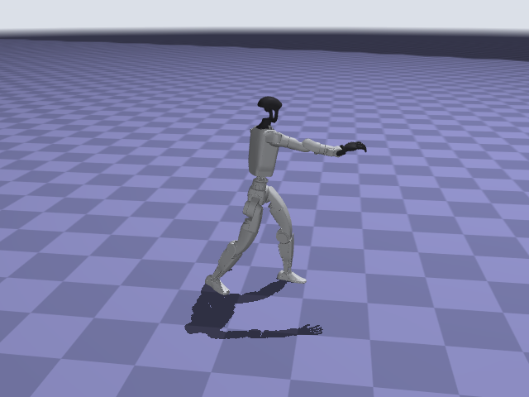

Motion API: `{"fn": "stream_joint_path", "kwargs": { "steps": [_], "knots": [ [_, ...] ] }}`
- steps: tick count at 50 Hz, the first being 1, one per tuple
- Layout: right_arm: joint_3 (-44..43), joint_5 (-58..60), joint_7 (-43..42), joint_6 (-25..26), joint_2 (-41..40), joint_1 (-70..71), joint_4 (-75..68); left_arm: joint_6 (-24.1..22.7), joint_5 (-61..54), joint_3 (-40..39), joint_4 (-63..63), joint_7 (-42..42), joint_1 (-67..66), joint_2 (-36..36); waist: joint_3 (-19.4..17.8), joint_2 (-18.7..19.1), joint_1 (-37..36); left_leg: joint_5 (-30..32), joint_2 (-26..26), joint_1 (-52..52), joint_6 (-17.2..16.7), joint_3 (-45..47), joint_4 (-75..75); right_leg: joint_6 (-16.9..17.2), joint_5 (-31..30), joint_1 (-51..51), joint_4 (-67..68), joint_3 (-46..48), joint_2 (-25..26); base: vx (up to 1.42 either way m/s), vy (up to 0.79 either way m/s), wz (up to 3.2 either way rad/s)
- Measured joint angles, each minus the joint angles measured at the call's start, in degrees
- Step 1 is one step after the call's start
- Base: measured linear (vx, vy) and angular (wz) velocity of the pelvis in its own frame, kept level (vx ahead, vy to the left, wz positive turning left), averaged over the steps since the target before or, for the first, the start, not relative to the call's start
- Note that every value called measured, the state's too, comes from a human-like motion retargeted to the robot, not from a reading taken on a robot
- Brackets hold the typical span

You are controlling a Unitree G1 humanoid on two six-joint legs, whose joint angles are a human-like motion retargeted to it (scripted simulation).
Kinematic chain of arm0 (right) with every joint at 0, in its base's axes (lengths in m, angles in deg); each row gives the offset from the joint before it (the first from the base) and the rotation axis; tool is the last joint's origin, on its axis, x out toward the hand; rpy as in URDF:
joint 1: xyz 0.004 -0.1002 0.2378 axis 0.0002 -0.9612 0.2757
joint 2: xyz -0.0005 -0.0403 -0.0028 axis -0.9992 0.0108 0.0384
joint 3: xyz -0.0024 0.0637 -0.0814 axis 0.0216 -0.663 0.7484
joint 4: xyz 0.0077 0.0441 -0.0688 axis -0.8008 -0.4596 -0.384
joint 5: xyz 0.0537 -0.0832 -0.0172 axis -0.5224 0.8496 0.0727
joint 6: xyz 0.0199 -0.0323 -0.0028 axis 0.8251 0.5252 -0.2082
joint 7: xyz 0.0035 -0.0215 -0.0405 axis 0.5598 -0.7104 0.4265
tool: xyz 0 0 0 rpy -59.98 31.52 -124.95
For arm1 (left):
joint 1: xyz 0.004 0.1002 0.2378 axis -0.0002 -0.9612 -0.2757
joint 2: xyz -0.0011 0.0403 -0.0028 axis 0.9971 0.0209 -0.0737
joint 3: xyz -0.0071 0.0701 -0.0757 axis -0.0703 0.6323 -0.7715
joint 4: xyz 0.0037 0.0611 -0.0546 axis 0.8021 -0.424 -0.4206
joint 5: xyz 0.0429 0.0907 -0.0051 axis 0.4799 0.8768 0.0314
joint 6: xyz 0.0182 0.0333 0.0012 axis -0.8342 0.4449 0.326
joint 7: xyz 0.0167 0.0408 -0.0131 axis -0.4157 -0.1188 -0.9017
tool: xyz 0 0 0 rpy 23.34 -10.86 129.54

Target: Kungfu

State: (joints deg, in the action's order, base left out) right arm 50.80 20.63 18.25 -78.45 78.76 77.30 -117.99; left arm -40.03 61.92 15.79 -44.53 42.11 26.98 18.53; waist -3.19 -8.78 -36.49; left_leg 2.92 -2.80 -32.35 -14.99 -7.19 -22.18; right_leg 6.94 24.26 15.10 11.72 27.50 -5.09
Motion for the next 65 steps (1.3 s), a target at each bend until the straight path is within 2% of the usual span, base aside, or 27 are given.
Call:
{"fn": "stream_joint_path", "kwargs": {
  "steps": [7,10,15,18,21,24,25,28,31,34,37,43,47,49,52,56,59,62,65],
  "knots": [
    [-0.45,-7.07,4.88,3.63,-1.2,-0.75,2.76,-18.77,-14.08,16.24,29.94,8.75,12.6,-7.53,0.0,0.25,0.57,0.01,-0.56,0.21,0.17,-0.54,-0.09,-0.37,-0.15,-0.39,0.42,-0.87,0.13,0.0,0.0,0.0],
    [0.08,-8.71,4.92,4.94,-2.05,-0.79,4.23,-23.91,-24.14,25.14,40.67,13.87,19.58,-11.32,0.2,0.57,1.12,-0.08,-0.74,0.14,0.42,-0.51,-0.33,-0.3,-0.47,-0.64,0.54,-1.2,-0.06,-0.01,0.03,-0.13],
    [1.22,-11.88,7.07,6.88,-4.03,-0.52,6.73,-26.9,-39.6,38.89,50.25,25.49,32.56,-19.8,0.57,1.03,2.39,-0.36,-1.16,0.05,0.9,-0.37,-0.76,-0.19,-1.06,-1.28,0.86,-1.95,-0.57,-0.02,0.04,-0.25],
    [2.53,-13.68,8.57,8.21,-5.38,-0.04,8.55,-26.21,-46.12,46.88,51.67,34.14,39.02,-24.03,0.59,1.5,3.42,-0.67,-1.46,-0.09,1.31,-0.13,-1.23,-0.02,-1.55,-1.69,0.94,-2.39,-0.95,-0.02,0.03,-0.31],
    [4.3,-16.09,9.87,9.37,-7.09,0.4,10.41,-25.44,-46.79,53.31,51.2,41.63,43.67,-26.4,0.64,1.92,4.61,-1.13,-1.66,-0.11,1.86,0.17,-1.72,0.22,-2.21,-1.99,0.88,-2.83,-1.5,-0.02,0.03,-0.36],
    [6.17,-17.72,11.59,9.53,-9.43,0.78,12.31,-24.93,-39.21,57.52,48.95,45.77,47.01,-27.15,0.83,2.29,6.12,-1.93,-1.82,-0.12,2.71,0.52,-2.31,0.46,-3.02,-2.29,0.63,-3.32,-2.09,-0.02,0.04,-0.41],
    [6.94,-18.29,12.21,9.69,-10.34,0.95,13.14,-24.92,-34.68,58.32,47.66,45.72,47.96,-27.31,0.95,2.42,6.83,-2.32,-1.93,-0.17,3.05,0.63,-2.6,0.55,-3.32,-2.41,0.53,-3.5,-2.23,-0.01,0.03,-0.45],
    [9.47,-17.25,13.9,8.24,-12.81,1.38,15.72,-25.31,-16.31,59.02,41.84,36.13,49.76,-29.01,1.39,2.66,8.74,-3.66,-2.15,-0.26,4.55,1.18,-3.22,0.85,-4.45,-3.06,0.12,-4.18,-2.84,-0.02,0.0,-0.57],
    [9.9,-9.24,11.49,4.54,-15.49,1.26,17.05,-23.96,-6.85,58.3,38.05,25.11,49.08,-30.37,1.7,2.86,9.6,-5.08,-3.13,0.16,5.84,2.94,-3.55,1.02,-5.85,-4.25,-0.28,-5.48,-3.81,-0.09,-0.03,-0.92],
    [9.7,1.24,7.56,1.72,-17.75,0.65,19.18,-27.52,-6.83,56.77,38.44,20.39,47.07,-30.24,1.52,2.93,9.5,-6.38,-4.93,1.4,6.78,6.1,-3.33,1.1,-7.3,-6.1,-0.4,-7.15,-5.3,-0.16,-0.03,-1.37],
    [11.8,1.68,7.08,0.94,-18.59,0.26,21.41,-27.98,-7.82,57.09,41.35,15.5,44.73,-28.37,1.44,3.21,9.46,-7.62,-7.67,3.42,7.78,11.25,-2.68,0.91,-8.6,-8.61,-0.19,-9.06,-7.04,-0.26,0.0,-1.67],
    [14.17,-3.09,9.19,-3.37,-22.72,-1.59,29.27,-21.55,-5.7,54.33,53.28,14.69,37.04,-22.99,0.78,5.21,11.36,-9.16,-15.05,9.6,8.23,25.06,-0.17,-2.68,-11.53,-17.34,3.14,-11.17,-10.56,-0.45,-0.02,-2.15],
    [16.71,-5.3,8.33,-5.94,-25.28,-3.35,34.41,-16.51,-5.18,51.95,62.31,13.96,29.41,-20.23,0.91,6.61,14.22,-8.27,-19.9,14.71,7.02,35.67,2.95,-6.85,-13.81,-24.07,8.67,-5.68,-15.56,-0.61,-0.11,-2.35],
    [18.11,-6.52,8.59,-7.58,-26.69,-4.59,36.28,-14.21,-4.14,50.3,66.84,13.18,24.4,-19.48,1.16,6.85,16.63,-7.66,-21.22,17.0,6.11,40.5,4.21,-6.26,-16.79,-26.52,10.26,-2.39,-18.44,-0.57,-0.11,-2.02],
    [20.01,-7.36,9.2,-9.76,-28.86,-7.6,38.08,-11.43,-2.76,48.55,71.41,12.82,16.53,-20.62,1.8,7.08,20.96,-6.43,-21.77,19.96,4.57,44.24,6.0,-2.54,-20.05,-29.85,11.49,0.66,-21.26,-0.68,-0.34,-1.72],
    [20.98,-6.2,9.13,-12.22,-30.75,-15.68,38.28,-10.1,-0.45,47.64,72.21,14.05,5.86,-27.11,1.52,7.53,25.41,-3.23,-20.93,24.58,2.41,43.83,9.12,-3.03,-16.34,-40.07,19.58,-9.14,-19.2,-0.65,-0.47,-1.71],
    [20.18,-4.75,8.09,-14.8,-31.58,-24.21,34.76,-12.46,2.35,48.9,65.04,13.93,-0.48,-35.51,1.62,7.41,30.35,-1.02,-20.65,27.29,1.1,43.56,11.3,-5.28,-12.8,-44.69,25.03,-10.76,-17.67,-0.52,-0.49,-1.14],
    [18.63,-0.93,4.79,-16.34,-31.62,-33.33,25.79,-18.38,7.15,50.91,46.38,9.48,-3.3,-47.81,2.07,9.13,39.64,-0.41,-21.06,26.5,0.01,36.06,12.34,-6.83,-9.1,-47.57,30.15,-11.24,-16.03,-0.54,-0.41,0.08],
    [16.86,6.63,2.0,-12.89,-30.19,-39.63,13.33,-24.13,7.18,54.81,21.2,0.47,-0.19,-58.24,3.4,10.4,47.93,-1.25,-18.29,25.07,-0.01,31.92,15.28,-6.97,-6.94,-52.48,34.41,-12.66,-17.83,-0.51,-0.1,0.2]
  ]
}}
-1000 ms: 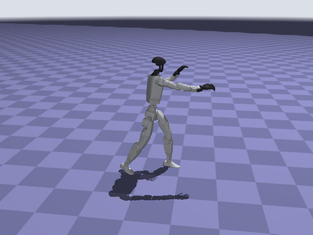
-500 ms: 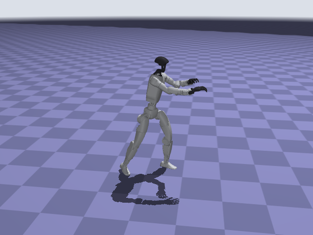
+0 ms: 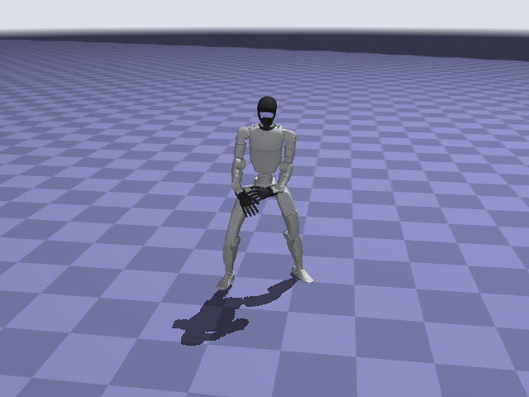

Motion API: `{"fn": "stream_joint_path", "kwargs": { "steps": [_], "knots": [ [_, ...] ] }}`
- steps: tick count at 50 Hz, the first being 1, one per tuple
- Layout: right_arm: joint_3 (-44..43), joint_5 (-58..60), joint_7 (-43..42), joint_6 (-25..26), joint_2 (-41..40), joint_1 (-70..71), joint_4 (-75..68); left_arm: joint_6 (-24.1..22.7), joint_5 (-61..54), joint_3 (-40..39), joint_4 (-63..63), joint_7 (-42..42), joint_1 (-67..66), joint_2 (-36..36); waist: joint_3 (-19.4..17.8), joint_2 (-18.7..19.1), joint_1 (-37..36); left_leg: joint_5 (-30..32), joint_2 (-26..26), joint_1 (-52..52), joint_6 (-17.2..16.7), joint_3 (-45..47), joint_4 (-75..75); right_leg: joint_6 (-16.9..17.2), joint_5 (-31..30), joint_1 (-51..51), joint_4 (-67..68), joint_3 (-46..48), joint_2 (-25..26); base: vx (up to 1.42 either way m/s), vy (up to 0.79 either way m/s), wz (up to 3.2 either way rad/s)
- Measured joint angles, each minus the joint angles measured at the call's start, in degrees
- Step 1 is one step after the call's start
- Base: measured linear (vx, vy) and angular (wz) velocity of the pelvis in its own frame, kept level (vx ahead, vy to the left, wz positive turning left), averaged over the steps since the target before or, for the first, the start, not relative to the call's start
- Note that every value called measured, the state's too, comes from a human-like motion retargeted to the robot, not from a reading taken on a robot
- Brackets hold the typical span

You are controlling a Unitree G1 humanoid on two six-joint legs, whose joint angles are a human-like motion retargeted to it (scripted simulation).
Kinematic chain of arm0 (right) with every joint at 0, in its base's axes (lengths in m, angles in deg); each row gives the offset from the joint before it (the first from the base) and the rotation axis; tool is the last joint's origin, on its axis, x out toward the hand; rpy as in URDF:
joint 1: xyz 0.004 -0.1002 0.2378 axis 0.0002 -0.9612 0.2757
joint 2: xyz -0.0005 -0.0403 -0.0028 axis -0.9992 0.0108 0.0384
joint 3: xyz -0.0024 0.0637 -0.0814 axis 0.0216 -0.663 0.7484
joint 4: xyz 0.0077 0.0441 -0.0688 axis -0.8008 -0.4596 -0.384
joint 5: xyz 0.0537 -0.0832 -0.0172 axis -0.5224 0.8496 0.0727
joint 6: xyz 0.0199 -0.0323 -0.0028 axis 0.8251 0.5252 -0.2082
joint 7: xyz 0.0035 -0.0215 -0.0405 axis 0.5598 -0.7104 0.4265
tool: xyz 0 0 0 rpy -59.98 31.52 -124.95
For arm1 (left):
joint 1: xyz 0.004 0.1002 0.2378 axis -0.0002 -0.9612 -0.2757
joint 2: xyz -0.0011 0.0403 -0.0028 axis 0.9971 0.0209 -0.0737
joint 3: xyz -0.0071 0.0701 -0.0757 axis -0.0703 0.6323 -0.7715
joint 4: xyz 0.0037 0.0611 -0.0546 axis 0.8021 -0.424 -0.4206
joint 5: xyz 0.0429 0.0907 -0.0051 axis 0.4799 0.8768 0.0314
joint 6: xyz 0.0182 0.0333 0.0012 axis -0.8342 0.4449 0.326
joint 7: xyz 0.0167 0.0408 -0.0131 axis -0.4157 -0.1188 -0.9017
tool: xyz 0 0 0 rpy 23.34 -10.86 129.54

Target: Kungfu

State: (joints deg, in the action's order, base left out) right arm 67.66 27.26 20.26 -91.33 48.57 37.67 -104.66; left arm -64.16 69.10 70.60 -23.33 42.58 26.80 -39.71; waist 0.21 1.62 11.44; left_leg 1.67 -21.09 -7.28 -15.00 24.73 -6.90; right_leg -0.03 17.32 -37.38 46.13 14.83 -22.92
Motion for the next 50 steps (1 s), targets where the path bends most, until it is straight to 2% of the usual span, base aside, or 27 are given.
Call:
{"fn": "stream_joint_path", "kwargs": {
  "steps": [3,5,9,13,17,28,30,33,38,43,50],
  "knots": [
    [-2.94,3.76,4.15,0.46,2.33,-3.24,-7.01,-7.71,-5.83,7.19,-17.26,-3.7,5.73,-5.39,-0.13,0.84,6.07,-0.46,2.49,-0.16,0.0,5.38,3.7,0.01,1.84,-5.38,4.01,-2.04,-2.28,-0.49,0.08,0.18],
    [-4.75,3.33,5.8,-1.15,3.43,-4.97,-7.95,-9.12,-7.72,11.03,-22.15,-2.38,8.58,-6.63,-1.25,2.23,9.84,0.08,3.03,-0.54,0.0,6.29,5.06,-0.13,2.85,-7.5,5.93,-2.58,-2.64,-0.5,-0.06,0.13],
    [-7.11,-1.83,5.41,-4.4,4.23,-8.05,-5.29,-4.27,-7.84,13.69,-22.01,3.25,9.5,-7.79,-3.89,4.0,13.23,0.71,1.33,0.13,0.0,6.07,5.15,-1.33,4.39,-8.37,7.06,-3.32,-0.1,-0.3,-0.09,-0.37],
    [-6.53,-4.87,5.16,-3.76,4.71,-10.67,-1.36,-3.49,-8.21,16.21,-19.91,0.25,8.47,-7.66,-5.43,5.22,12.29,0.36,-0.77,2.69,0.0,7.23,5.74,-2.43,5.13,-8.14,7.33,-3.66,3.53,-0.1,-0.11,-0.59],
    [-6.15,-5.86,6.69,-2.92,5.27,-11.48,0.75,-4.49,-7.96,17.27,-19.71,-1.17,8.08,-7.81,-5.22,5.98,12.28,0.85,0.84,1.27,0.0,6.68,6.41,-1.93,4.87,-9.85,7.71,-4.54,2.26,-0.12,0.07,0.17],
    [-8.57,-15.22,12.19,-1.62,4.85,-11.07,3.8,-6.56,-7.21,15.98,-19.93,5.61,11.97,-7.42,-6.37,7.73,11.26,2.09,4.03,-2.3,0.0,5.22,7.21,-0.7,4.08,-11.49,7.34,-6.6,-0.98,-0.07,0.1,0.29],
    [-8.39,-19.38,14.76,-1.51,5.43,-10.64,5.27,-7.4,-7.98,15.9,-19.41,7.47,12.94,-7.12,-7.18,7.87,10.64,2.13,4.21,-2.26,0.0,5.7,7.22,-0.53,3.72,-11.44,6.97,-7.13,-0.92,0.0,0.1,0.1],
    [-8.65,-24.64,17.93,-1.1,5.7,-11.72,6.94,-9.64,-10.79,16.64,-19.6,10.16,13.54,-7.7,-6.05,8.54,11.86,2.42,5.23,-3.7,0.0,4.43,7.59,0.01,3.6,-11.83,6.89,-6.83,-2.52,0.03,0.08,0.42],
    [-9.55,-40.04,27.17,0.75,6.02,-14.43,11.77,-13.18,-23.99,18.36,-18.48,21.6,13.79,-8.2,-6.21,8.91,12.2,2.29,5.49,-4.09,0.0,4.2,7.56,0.4,2.85,-11.66,6.39,-6.73,-2.97,0.04,0.03,0.1],
    [-10.64,-57.82,38.22,3.64,6.45,-18.59,17.68,-12.98,-37.79,20.16,-13.49,31.97,13.61,-9.21,-6.39,8.76,12.0,1.98,5.66,-3.94,0.0,4.36,7.43,0.83,1.36,-11.38,5.5,-6.96,-3.0,0.09,0.03,-0.03],
    [-12.66,-81.93,50.4,11.97,8.02,-27.89,29.02,-12.21,-47.35,22.34,-2.14,39.12,17.08,-8.38,-7.83,7.43,9.72,1.13,4.87,-2.56,0.0,6.29,6.41,1.42,-0.49,-9.14,2.96,-7.25,-1.96,0.13,0.01,-0.16]
  ]
}}
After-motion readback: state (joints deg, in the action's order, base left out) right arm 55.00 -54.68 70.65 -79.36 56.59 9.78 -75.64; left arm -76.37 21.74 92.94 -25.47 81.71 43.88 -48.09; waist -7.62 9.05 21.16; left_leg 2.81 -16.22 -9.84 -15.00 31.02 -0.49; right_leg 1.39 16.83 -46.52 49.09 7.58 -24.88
